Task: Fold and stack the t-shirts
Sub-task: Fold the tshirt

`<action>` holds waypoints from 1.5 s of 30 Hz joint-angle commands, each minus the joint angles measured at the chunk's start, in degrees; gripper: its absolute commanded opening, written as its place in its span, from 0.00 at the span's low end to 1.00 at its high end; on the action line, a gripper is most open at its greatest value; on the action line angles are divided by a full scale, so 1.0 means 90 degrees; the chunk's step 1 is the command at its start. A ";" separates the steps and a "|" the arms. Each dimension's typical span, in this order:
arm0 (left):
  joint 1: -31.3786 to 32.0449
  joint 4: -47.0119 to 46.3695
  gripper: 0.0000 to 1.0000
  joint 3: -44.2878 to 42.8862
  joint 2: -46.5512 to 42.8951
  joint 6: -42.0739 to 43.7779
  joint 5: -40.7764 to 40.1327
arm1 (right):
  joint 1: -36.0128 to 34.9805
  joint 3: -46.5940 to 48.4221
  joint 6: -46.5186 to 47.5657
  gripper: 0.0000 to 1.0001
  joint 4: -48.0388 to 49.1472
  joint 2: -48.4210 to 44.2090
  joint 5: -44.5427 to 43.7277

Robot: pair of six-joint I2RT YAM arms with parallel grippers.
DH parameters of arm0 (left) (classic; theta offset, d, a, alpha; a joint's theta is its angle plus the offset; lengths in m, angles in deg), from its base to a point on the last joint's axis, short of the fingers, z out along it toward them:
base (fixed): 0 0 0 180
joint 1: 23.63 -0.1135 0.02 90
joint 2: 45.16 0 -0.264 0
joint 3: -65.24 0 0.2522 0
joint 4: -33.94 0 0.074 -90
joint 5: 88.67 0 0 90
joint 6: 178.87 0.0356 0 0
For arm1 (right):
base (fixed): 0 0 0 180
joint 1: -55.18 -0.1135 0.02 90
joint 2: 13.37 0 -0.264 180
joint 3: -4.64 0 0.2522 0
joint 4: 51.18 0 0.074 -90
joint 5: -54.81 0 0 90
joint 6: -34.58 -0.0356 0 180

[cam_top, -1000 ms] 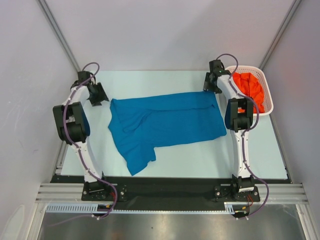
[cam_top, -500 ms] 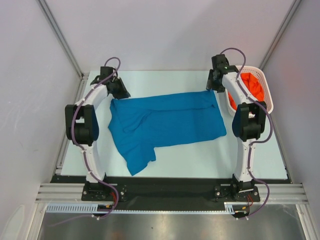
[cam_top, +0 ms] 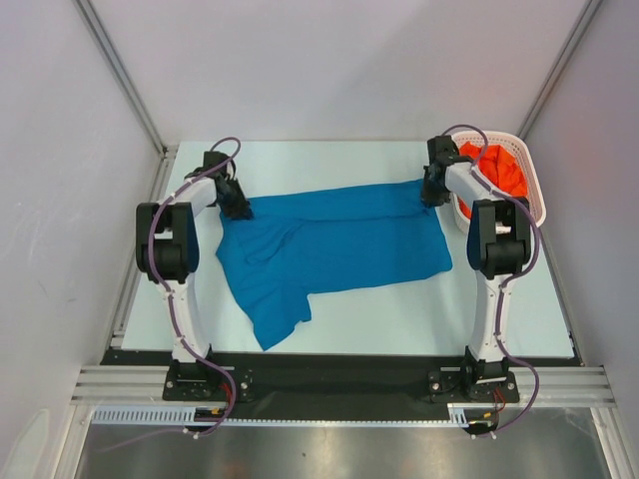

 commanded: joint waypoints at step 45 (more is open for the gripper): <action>0.0277 -0.0646 0.43 0.2722 -0.2719 0.0061 0.0545 | -0.3335 -0.0223 -0.2856 0.16 0.2926 0.0196 0.2844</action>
